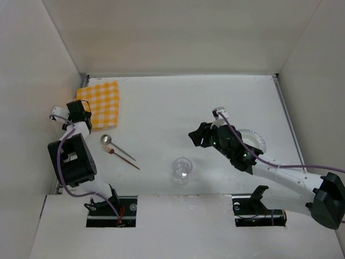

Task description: Set the dinner table for one person

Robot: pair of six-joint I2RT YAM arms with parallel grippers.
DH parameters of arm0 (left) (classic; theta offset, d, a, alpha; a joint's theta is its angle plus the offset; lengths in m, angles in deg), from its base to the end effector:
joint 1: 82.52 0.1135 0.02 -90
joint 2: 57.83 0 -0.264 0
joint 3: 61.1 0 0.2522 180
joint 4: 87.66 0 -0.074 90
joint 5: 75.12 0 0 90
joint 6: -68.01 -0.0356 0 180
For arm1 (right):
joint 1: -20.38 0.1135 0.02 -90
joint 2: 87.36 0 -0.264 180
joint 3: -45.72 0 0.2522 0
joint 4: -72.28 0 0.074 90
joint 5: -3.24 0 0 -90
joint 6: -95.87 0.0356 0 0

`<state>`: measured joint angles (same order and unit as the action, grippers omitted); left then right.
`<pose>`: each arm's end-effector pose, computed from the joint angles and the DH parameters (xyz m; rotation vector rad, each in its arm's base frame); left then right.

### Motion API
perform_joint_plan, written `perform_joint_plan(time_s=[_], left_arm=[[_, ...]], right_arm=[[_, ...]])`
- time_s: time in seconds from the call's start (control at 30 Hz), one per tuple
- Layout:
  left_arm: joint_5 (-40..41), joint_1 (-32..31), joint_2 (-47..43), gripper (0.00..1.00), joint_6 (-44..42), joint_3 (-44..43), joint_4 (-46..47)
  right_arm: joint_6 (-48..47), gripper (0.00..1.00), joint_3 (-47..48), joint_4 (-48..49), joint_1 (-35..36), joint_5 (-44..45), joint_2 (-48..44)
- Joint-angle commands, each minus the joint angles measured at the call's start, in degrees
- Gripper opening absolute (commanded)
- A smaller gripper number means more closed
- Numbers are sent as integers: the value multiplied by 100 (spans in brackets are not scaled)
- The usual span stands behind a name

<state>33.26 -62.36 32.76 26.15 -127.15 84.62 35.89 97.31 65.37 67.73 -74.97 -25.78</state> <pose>0.3184 0.1288 0.2152 -1.3301 1.6281 0.0496 0.1726 0.1767 0.2703 -0.1440 1.9211 0.7352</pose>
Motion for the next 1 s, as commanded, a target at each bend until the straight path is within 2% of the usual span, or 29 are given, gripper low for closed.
perform_joint_plan(time_s=[0.0, 0.23, 0.33, 0.43, 0.57, 0.63, 0.8, 0.97], left_arm=[[-589, 124, 222, 54, -15, -255, 2], [-458, 141, 846, 53, -288, -633, 134], [-422, 168, 1075, 49, -296, -703, 230], [-448, 159, 1180, 39, -314, -686, 493], [-449, 107, 1277, 15, -306, -721, 539], [-422, 10, 1111, 10, -235, -668, 634], [-141, -779, 496, 7, -603, -1141, 767], [-167, -2158, 547, 7, -1814, -2204, 810]], right_arm=[[4, 56, 190, 220, 59, -194, 20], [4, 58, 243, 299, 138, -485, 231], [-14, 58, 269, 334, 191, -494, 310], [-40, 58, 304, 334, 235, -494, 424], [-93, 58, 366, 334, 279, -424, 574], [-102, 58, 392, 334, 279, -423, 644], [-49, 57, 498, 343, 279, -415, 846], [109, 56, 498, 492, 244, -310, 882]])
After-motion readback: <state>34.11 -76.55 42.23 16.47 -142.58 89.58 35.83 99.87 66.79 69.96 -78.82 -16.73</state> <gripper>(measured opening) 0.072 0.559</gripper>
